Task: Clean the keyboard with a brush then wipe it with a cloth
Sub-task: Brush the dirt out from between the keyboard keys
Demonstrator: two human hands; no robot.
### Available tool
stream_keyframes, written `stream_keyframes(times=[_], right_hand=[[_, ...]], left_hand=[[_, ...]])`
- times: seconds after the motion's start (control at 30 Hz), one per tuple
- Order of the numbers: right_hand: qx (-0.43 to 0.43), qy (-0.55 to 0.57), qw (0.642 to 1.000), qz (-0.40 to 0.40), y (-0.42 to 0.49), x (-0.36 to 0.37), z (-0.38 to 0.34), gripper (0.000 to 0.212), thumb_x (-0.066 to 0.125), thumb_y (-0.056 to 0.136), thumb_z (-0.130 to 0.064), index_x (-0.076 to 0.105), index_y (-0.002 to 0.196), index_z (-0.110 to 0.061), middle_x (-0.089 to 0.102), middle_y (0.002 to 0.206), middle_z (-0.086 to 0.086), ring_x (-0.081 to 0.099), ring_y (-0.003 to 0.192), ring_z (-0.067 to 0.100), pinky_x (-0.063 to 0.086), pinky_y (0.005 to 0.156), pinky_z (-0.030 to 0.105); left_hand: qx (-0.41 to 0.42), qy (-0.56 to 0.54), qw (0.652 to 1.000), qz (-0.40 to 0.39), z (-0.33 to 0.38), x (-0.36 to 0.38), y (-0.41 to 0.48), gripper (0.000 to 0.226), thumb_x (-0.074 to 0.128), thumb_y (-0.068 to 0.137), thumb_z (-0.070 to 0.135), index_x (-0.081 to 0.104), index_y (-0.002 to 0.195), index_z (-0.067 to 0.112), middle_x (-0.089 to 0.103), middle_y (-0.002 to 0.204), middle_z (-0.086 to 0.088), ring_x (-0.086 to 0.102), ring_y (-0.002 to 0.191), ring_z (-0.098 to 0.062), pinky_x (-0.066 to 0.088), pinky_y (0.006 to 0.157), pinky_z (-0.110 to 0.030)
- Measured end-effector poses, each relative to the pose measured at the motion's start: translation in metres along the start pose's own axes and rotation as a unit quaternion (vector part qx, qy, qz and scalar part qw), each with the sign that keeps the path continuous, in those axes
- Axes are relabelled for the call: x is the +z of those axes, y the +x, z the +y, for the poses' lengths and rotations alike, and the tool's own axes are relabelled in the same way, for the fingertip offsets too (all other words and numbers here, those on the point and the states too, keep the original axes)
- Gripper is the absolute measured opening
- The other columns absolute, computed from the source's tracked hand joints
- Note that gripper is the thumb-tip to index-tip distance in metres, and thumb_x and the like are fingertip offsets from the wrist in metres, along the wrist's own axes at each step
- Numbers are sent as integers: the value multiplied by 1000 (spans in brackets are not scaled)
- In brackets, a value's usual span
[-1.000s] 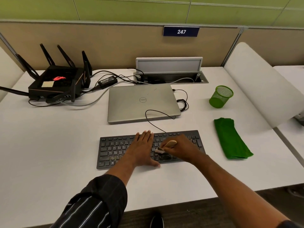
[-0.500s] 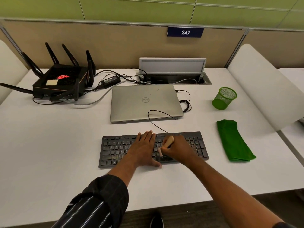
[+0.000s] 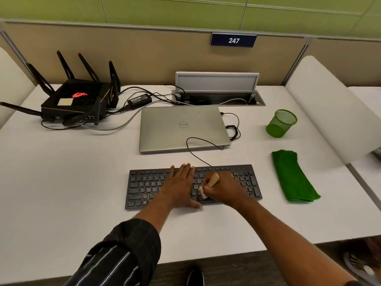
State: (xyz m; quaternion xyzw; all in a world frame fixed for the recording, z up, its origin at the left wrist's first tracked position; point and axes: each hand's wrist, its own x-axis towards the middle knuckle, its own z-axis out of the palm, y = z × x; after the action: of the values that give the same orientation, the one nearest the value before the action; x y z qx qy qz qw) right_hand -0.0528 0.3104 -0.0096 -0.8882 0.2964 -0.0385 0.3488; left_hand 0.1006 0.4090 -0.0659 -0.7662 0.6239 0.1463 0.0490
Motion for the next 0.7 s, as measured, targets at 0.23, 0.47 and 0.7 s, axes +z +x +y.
stream_keyframes(times=[0.23,0.47,0.7], right_hand=[[8,28,998,63,2,7,-5,13,63,86,-20,67,75,-15,66,63,0,62,57,17,50,52,35],[21,8,1000,-5,1,4,-14,10,67,81,-11,65,71,-10,65,64,5,53,54,8,43,51,21],[51,11,997,55,-3,7,-16,17,65,87,-16,65,70,-19,64,62,-4,58,54,3,41,49,12]], left_hand=[[-4,2,1000,-1,-10,-1,-7,136,56,72,89,-10,160,7,-8,169,-14,-9,156,-28,-4,124,-57],[6,-5,1000,-9,-18,-2,-9,137,57,72,88,-10,160,8,-9,169,-14,-9,156,-29,-3,124,-57],[30,2,999,-29,-26,-8,-7,135,58,73,87,-12,160,10,-10,169,-14,-10,156,-29,-4,124,-58]])
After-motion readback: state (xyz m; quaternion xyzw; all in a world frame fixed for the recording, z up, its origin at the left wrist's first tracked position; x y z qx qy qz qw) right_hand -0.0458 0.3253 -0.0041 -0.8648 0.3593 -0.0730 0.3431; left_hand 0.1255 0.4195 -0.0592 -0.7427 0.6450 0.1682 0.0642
